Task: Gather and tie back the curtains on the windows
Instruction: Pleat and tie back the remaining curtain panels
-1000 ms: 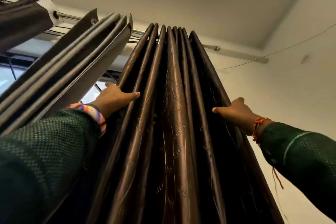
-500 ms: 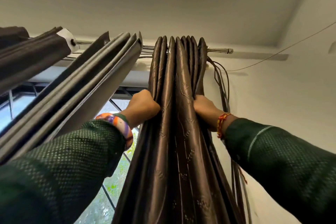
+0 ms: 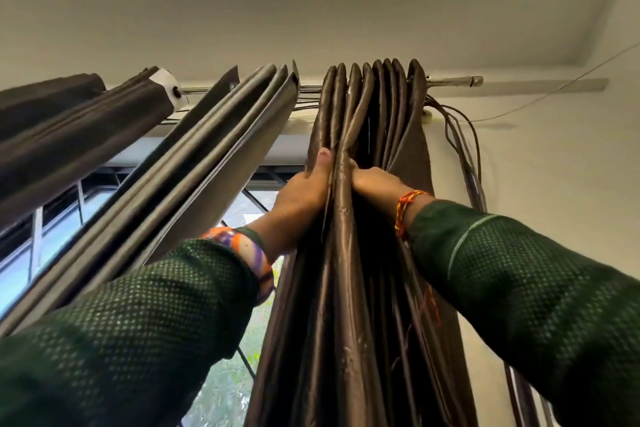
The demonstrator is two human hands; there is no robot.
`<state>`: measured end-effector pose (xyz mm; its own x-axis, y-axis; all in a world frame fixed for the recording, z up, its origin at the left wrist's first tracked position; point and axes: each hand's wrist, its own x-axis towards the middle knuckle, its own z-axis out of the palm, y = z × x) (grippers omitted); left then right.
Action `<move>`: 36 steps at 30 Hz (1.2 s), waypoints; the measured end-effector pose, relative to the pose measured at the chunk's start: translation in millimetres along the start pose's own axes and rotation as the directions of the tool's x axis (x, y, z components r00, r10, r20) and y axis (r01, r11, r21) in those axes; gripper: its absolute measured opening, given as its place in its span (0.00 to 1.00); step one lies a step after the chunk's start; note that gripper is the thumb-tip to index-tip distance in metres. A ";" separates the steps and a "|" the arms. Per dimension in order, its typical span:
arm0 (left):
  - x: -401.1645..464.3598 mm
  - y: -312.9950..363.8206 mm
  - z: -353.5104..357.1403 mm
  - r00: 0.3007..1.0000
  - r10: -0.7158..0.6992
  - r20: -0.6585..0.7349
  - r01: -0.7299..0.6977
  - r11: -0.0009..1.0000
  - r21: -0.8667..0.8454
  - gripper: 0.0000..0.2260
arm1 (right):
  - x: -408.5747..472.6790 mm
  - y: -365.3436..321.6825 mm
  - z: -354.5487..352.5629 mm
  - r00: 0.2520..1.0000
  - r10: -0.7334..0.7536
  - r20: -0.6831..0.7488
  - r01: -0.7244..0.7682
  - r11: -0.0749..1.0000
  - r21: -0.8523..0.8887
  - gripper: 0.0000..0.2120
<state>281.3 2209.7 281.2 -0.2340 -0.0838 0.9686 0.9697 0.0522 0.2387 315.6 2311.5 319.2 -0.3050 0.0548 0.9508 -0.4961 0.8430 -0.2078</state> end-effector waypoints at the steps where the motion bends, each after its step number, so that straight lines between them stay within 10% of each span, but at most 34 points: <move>1: 0.4 1.3 2.2 0.998 -0.037 0.049 0.040 0.997 -0.062 0.43 | 1.3 6.8 -2.9 1.000 -0.004 -0.009 0.003 0.998 -0.067 0.31; 5: 3.3 5.4 21.5 0.994 -0.065 0.084 0.067 0.997 -0.023 0.36 | -5.9 30.9 -15.5 0.998 -0.026 -0.063 0.004 0.945 -0.327 0.22; 10: 3.9 3.7 31.6 0.996 0.089 -0.022 -0.062 0.834 0.548 0.39 | -26.3 58.9 -33.2 0.978 -0.119 -0.170 -0.015 0.775 -0.631 0.17; 17: 1.9 -3.6 19.3 0.985 0.139 -0.099 0.004 0.561 0.828 0.20 | -27.8 99.2 -94.3 0.962 -0.050 -0.267 -0.130 0.778 -0.614 0.20; 24: -7.1 4.6 24.9 0.986 0.139 -0.090 0.006 0.511 0.860 0.21 | -28.9 132.0 -160.2 0.927 -0.079 -0.366 -0.219 0.678 -0.702 0.22; 32: -15.9 17.5 42.3 0.988 0.016 -0.155 0.105 0.667 0.738 0.52 | -41.4 125.8 -134.8 0.947 -0.274 -0.170 -0.052 0.393 -0.918 0.23; 36: -18.5 17.9 48.8 0.991 -0.075 -0.112 0.132 0.730 0.671 0.45 | -42.7 114.9 -107.2 0.765 -0.604 0.223 0.317 0.052 -0.947 0.30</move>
<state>299.5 2260.7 270.8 -0.2969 -0.1988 0.9340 0.6298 0.6945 0.3480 358.8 2463.4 279.4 -0.1151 -0.5867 0.8016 0.6470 0.5680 0.5086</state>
